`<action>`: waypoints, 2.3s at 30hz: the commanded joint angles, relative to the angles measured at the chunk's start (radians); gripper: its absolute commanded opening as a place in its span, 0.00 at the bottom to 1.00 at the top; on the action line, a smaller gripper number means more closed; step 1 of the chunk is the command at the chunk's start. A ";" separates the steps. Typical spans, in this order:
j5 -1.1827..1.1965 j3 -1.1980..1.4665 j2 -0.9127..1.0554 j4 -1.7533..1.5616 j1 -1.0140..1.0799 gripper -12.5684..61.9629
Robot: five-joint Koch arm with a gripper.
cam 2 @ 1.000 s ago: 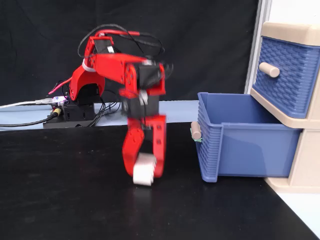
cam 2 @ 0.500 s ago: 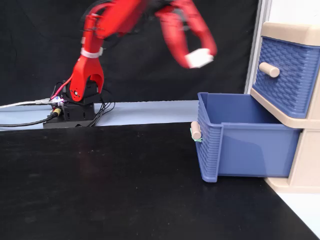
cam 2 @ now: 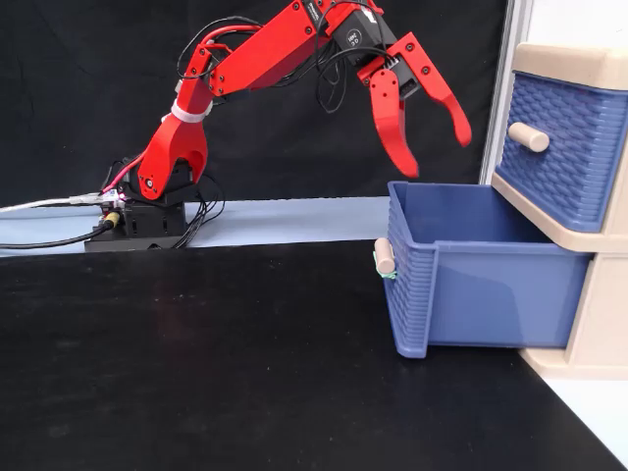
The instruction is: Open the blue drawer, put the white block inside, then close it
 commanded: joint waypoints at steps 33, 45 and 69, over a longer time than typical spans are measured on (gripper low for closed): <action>-0.048 -0.129 -0.370 -0.353 -0.146 0.63; -0.071 -0.265 -0.327 -0.172 -0.044 0.63; -1.216 1.658 0.936 0.249 0.735 0.63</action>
